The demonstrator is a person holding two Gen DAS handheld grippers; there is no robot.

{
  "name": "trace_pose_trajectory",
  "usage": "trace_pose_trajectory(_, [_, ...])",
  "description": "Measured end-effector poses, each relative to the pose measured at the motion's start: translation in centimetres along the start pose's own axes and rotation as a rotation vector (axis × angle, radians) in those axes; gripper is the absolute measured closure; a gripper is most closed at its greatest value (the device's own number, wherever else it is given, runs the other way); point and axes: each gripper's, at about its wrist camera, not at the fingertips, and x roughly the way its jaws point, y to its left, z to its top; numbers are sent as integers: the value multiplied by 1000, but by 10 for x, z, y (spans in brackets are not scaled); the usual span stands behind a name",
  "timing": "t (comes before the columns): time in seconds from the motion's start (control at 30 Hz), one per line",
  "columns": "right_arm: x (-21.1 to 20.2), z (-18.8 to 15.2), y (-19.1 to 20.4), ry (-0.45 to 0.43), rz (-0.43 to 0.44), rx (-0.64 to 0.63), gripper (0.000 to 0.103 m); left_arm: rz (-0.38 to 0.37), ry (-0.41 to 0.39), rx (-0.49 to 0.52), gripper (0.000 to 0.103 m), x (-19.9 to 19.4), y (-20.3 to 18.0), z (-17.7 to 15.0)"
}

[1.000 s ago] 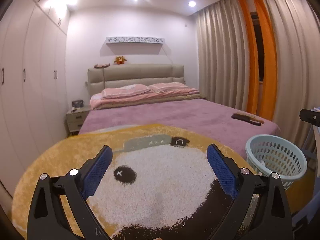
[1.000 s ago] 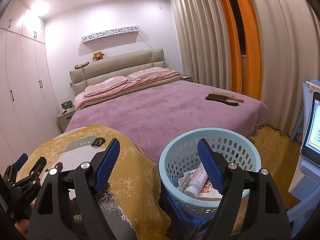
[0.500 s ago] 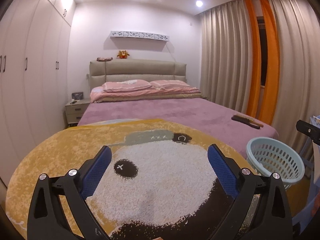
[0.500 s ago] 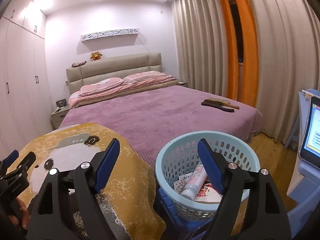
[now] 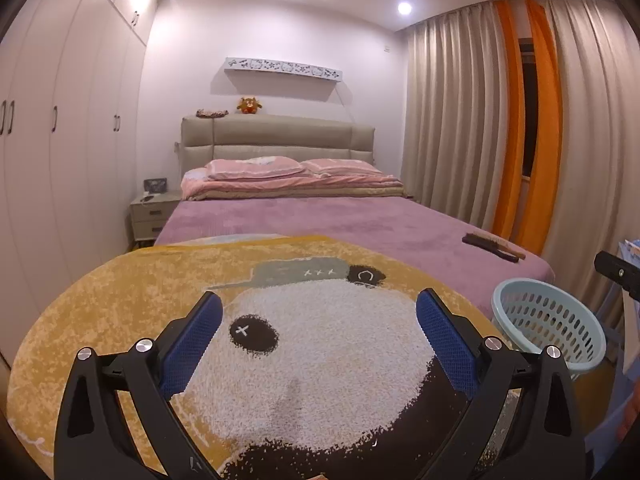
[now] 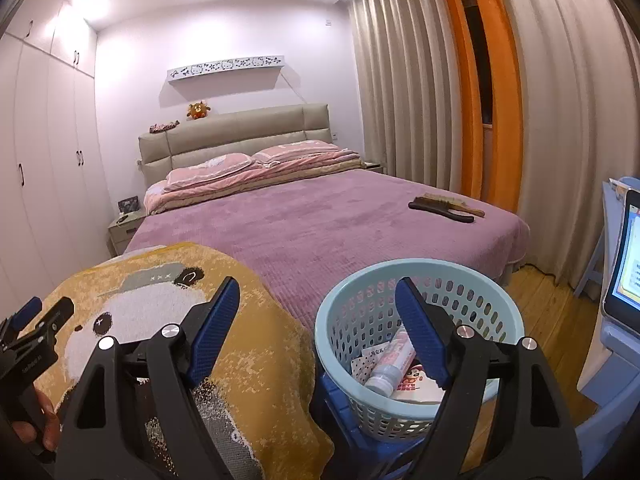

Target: Collect trash

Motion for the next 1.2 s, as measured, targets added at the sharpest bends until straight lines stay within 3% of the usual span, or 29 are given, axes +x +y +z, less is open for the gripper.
trace_pose_trajectory(1.2, [-3,1,-6,-1,23,32,23,-23,16,1,7,3,1,0])
